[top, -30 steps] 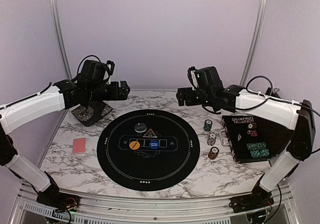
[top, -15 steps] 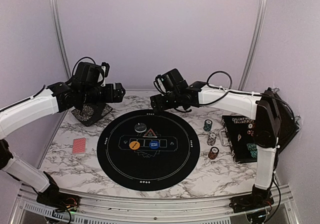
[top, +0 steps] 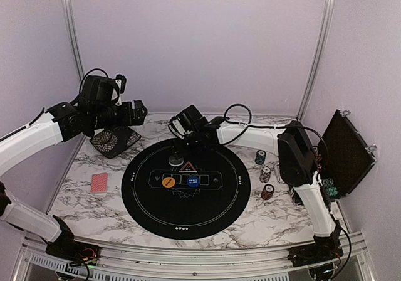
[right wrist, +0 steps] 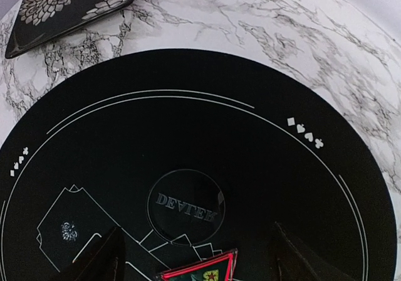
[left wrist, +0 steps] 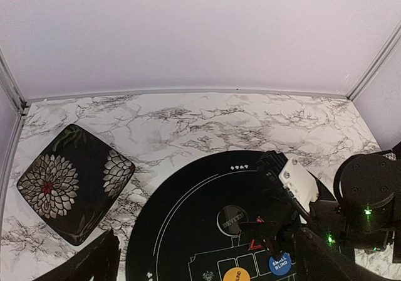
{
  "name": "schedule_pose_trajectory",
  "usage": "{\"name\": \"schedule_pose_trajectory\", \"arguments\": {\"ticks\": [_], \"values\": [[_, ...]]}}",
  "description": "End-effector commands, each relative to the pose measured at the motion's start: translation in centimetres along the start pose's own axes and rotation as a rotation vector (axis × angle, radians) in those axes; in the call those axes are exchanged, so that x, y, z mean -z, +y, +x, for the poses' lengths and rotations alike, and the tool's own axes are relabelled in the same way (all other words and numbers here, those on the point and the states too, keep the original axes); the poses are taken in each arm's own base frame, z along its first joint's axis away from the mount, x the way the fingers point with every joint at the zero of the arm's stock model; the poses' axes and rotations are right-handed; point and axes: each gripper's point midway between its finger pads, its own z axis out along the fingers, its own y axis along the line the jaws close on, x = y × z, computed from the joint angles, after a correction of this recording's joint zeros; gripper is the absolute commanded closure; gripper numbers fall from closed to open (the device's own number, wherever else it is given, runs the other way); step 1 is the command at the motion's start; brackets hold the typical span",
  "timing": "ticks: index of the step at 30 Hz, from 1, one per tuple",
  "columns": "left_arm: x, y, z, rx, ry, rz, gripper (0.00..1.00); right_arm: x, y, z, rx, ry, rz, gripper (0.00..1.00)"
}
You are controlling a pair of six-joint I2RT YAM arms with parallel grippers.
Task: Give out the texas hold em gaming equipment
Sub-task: Move the dealer button to the dealer area.
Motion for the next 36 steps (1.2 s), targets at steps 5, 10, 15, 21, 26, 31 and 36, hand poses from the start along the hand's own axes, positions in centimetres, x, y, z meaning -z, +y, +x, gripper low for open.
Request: {"name": "schedule_pose_trajectory", "arguments": {"ticks": [5, 10, 15, 21, 26, 31, 36], "values": [[0.6, 0.8, 0.0, -0.009, 0.005, -0.025, 0.01, -2.1, 2.0, -0.8, 0.051, 0.008, -0.040, 0.25], [0.7, 1.0, -0.1, -0.012, 0.006, -0.030, 0.01, -3.6, 1.9, -0.2, 0.061, 0.027, -0.009, 0.24], [0.7, 1.0, -0.2, -0.011, 0.005, -0.030, 0.01, -4.6, 1.4, 0.7, 0.080, 0.039, 0.027, 0.24], [0.5, 1.1, 0.1, -0.011, 0.014, -0.031, 0.01, -5.6, 1.2, 1.4, 0.096, 0.052, 0.045, 0.25], [0.5, 1.2, 0.2, -0.011, 0.014, -0.035, 0.01, -6.2, 1.3, 2.0, 0.100, 0.059, 0.050, 0.25], [0.3, 1.3, 0.2, -0.009, 0.018, -0.036, 0.01, -6.9, 1.2, 2.1, 0.102, 0.058, 0.058, 0.26], [0.3, 1.2, 0.1, -0.011, 0.018, -0.033, 0.01, -7.1, 1.0, 2.3, 0.090, 0.058, 0.072, 0.30]]}}
